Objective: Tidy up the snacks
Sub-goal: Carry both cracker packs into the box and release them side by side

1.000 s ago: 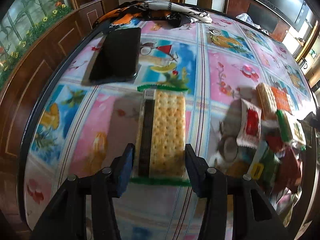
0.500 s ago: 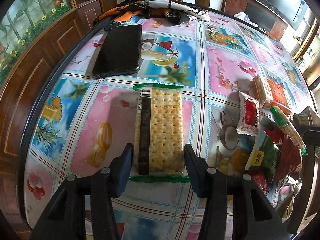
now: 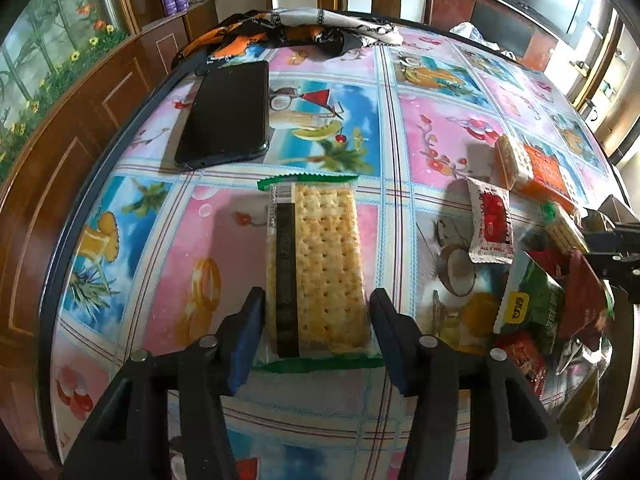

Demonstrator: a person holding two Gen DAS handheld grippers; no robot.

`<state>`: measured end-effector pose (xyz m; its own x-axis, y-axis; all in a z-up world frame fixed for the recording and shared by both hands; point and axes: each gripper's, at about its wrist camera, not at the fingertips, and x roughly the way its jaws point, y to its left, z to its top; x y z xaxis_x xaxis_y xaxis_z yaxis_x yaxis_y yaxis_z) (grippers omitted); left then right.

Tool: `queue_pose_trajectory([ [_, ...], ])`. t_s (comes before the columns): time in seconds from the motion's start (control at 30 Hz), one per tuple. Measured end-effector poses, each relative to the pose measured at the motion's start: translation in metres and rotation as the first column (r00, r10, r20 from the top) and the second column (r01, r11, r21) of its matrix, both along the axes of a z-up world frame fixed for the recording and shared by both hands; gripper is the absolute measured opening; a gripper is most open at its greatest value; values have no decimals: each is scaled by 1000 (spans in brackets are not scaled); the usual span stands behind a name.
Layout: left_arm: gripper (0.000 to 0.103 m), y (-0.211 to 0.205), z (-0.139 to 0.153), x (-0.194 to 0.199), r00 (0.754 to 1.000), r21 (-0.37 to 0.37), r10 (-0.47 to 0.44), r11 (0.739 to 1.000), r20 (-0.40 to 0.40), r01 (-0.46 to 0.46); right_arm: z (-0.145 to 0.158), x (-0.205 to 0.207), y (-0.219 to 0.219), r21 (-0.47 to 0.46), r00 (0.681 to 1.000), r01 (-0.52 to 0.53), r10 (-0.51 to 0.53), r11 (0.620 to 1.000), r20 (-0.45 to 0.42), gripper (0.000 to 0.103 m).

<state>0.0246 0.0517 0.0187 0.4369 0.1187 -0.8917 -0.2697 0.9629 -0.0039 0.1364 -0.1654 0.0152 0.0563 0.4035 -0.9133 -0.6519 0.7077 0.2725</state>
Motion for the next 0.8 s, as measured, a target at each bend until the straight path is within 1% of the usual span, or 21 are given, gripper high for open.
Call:
queue_pose_trajectory([
  [0.07, 46, 2, 1, -1, 1000, -8, 3, 1000, 10, -3, 4, -7, 3, -9, 999, 30, -29, 1000, 25, 50],
  [0.13, 46, 5, 1, -2, 1000, -28, 1, 1000, 20, -1, 8, -13, 1, -17, 995, 88, -87, 996, 56, 50],
  [0.2, 46, 8, 2, -4, 1000, -52, 5, 999, 24, -4, 16, -18, -5, 8, 987, 148, -148, 989, 66, 50],
  [0.27, 46, 12, 4, -7, 999, -93, 9, 996, 32, -6, 28, -25, -13, 20, 973, 203, -204, 979, 108, 50],
  [0.37, 46, 12, 7, -12, 999, -108, 3, 994, 40, 1, 45, -36, -21, 64, 955, 262, -268, 963, 129, 50],
  [0.43, 46, 10, 12, -16, 998, -116, -5, 993, 55, 12, 55, -46, -28, 105, 942, 304, -315, 947, 117, 50],
  [0.53, 46, 4, 22, -22, 997, -122, -29, 992, 78, 38, 60, -62, -32, 144, 929, 342, -357, 928, 94, 50],
  [0.6, 46, 1, 27, -24, 995, -124, -42, 991, 86, 53, 60, -71, -31, 162, 926, 354, -370, 921, 78, 50],
  [0.8, 46, -21, 41, -31, 988, -83, -109, 989, 113, 119, 61, -100, -34, 191, 920, 371, -388, 909, 59, 50],
])
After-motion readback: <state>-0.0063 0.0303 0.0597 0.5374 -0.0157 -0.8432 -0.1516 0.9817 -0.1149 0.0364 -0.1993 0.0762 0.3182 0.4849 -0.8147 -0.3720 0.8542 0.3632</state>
